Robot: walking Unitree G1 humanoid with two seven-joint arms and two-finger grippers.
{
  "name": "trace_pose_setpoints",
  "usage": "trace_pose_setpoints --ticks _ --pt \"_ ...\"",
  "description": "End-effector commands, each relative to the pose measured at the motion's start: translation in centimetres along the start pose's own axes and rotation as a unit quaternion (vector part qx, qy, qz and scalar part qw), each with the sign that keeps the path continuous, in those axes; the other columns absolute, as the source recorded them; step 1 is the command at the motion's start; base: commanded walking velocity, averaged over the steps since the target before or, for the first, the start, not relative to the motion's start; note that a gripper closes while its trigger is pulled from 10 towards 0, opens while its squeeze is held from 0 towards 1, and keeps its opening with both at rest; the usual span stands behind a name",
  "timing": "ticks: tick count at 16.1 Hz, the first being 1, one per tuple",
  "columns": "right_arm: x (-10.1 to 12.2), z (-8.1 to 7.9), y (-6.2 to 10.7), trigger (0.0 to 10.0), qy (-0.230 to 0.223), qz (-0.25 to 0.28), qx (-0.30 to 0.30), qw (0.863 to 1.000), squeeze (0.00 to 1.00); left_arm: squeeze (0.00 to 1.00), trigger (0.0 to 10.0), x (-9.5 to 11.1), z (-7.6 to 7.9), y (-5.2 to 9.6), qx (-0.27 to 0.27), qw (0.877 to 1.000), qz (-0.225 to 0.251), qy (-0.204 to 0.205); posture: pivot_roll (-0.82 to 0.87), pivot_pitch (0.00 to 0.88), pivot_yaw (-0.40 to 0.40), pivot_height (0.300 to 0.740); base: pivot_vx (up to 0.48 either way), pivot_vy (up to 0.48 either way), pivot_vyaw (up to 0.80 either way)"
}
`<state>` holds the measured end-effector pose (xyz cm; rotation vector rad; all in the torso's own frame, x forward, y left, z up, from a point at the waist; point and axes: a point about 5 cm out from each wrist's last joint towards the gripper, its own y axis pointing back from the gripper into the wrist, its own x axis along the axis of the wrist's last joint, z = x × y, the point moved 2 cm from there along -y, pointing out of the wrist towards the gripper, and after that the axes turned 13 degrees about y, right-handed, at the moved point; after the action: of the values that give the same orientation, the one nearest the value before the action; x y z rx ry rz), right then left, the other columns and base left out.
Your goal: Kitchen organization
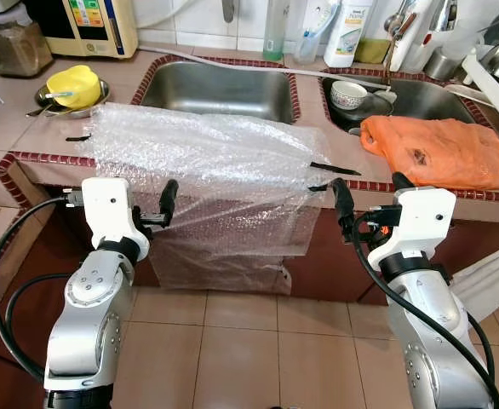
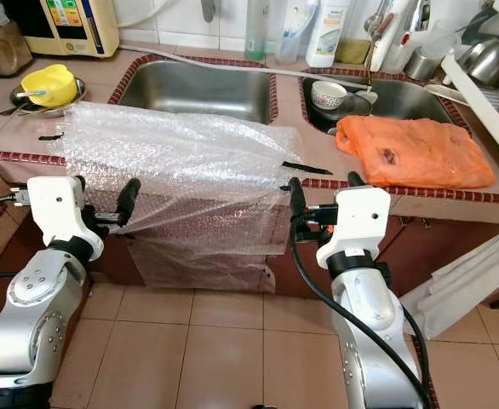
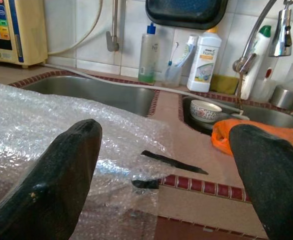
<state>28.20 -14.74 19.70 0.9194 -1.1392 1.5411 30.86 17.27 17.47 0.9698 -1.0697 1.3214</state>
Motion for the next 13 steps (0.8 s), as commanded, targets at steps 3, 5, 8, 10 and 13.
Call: trace_pose_setpoints --ticks 3,5,8,10,13 --pt "0.12 0.30 -0.01 10.0 0.004 0.000 -0.004 1.000 0.00 0.00 10.0 0.06 0.33 -0.02 -0.002 1.000 -0.001 -0.001 0.00 0.112 -0.041 0.740 0.000 0.284 0.00" --pt "0.09 0.28 0.00 10.0 0.005 -0.001 -0.004 1.000 0.00 0.00 10.0 -0.07 0.36 -0.05 -0.002 1.000 -0.002 -0.001 0.00 0.109 -0.039 0.740 0.000 0.306 0.00" --pt "0.10 0.31 0.00 10.0 0.006 0.000 -0.005 1.000 0.00 0.00 10.0 -0.13 0.49 -0.12 -0.004 1.000 -0.004 -0.001 0.00 0.109 -0.037 0.740 0.000 0.301 0.00" --pt "0.14 0.36 -0.07 10.0 0.007 0.000 -0.006 1.000 0.00 0.00 10.0 -0.17 0.58 -0.24 -0.004 1.000 -0.007 0.002 0.00 0.124 -0.037 0.740 0.000 0.292 0.00" --pt "0.10 0.47 -0.01 10.0 0.006 -0.001 -0.012 1.000 0.00 0.00 10.0 -0.45 0.59 -0.31 -0.004 1.000 -0.017 0.005 0.00 0.124 -0.030 0.740 0.000 0.360 0.00"
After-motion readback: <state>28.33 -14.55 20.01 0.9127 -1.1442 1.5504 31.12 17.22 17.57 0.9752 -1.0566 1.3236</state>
